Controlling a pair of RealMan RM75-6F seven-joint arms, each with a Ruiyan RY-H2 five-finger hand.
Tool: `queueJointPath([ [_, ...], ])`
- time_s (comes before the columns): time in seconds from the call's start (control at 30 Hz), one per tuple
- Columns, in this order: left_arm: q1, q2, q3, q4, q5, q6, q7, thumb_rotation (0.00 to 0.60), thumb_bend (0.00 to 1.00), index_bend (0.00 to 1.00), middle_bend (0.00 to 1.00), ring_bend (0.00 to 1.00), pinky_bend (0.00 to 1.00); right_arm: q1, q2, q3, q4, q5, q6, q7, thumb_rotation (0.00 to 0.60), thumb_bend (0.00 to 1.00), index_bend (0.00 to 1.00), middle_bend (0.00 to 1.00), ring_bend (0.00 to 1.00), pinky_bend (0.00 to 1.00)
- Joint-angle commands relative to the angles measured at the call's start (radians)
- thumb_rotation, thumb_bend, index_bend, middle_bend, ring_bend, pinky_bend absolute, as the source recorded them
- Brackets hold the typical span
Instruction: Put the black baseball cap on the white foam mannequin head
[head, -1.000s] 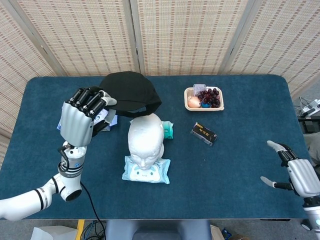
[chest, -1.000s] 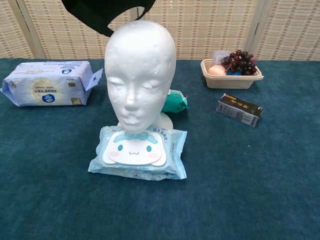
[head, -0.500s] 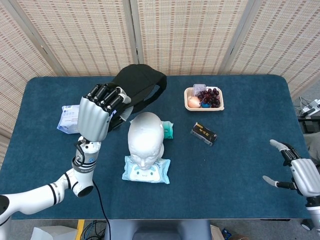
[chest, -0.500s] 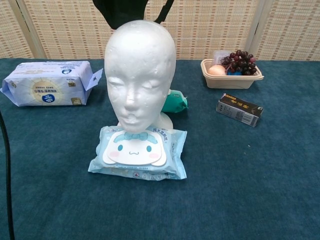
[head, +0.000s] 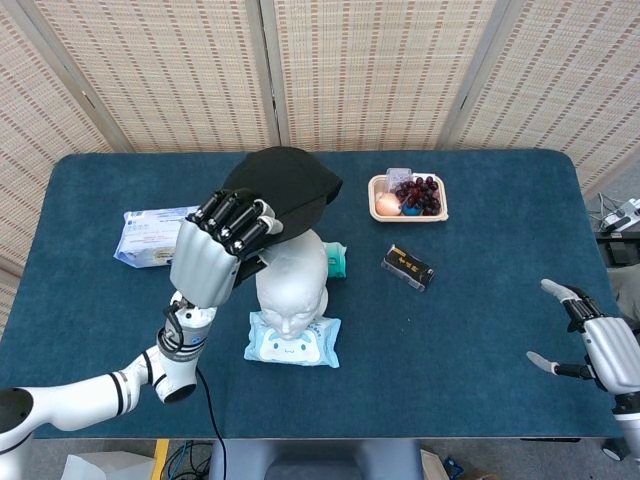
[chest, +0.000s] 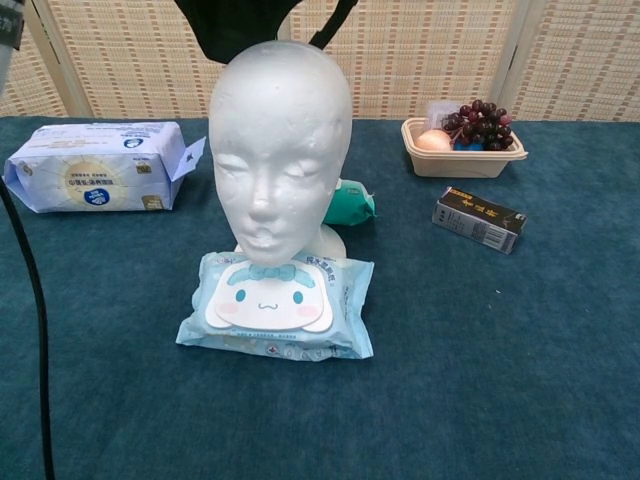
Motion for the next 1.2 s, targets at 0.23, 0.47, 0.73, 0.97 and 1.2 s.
queueJointPath([
  [0.23,0.022,-0.013,0.041,-0.025,0.026,0.015,0.012,0.600,0.29,0.89,0.58,0.41,0.50,-0.003,0.006,0.000,0.004,0.003,0.001,0.013,0.600,0.00,0.07,0.20,0.14,0.48],
  [0.47,0.015,-0.043,0.031,-0.009,0.031,0.026,0.025,0.600,0.29,0.89,0.58,0.41,0.50,-0.004,0.018,-0.004,0.014,0.006,-0.006,0.039,0.600,0.00,0.10,0.21,0.14,0.48],
  [0.73,0.018,-0.051,0.042,-0.011,0.048,0.031,0.026,0.600,0.29,0.88,0.58,0.41,0.50,-0.006,0.037,-0.008,0.015,0.023,-0.026,0.048,0.600,0.00,0.16,0.22,0.14,0.48],
  [0.97,0.037,-0.048,0.064,-0.021,0.066,0.038,0.029,0.600,0.29,0.88,0.58,0.41,0.50,-0.002,0.038,-0.001,0.002,0.053,-0.052,0.012,0.600,0.00,0.16,0.22,0.14,0.48],
  [1.2,0.055,-0.055,0.101,-0.027,0.099,0.044,0.035,0.600,0.29,0.88,0.58,0.41,0.51,-0.001,0.040,0.004,-0.005,0.065,-0.062,0.008,0.600,0.00,0.16,0.22,0.14,0.48],
])
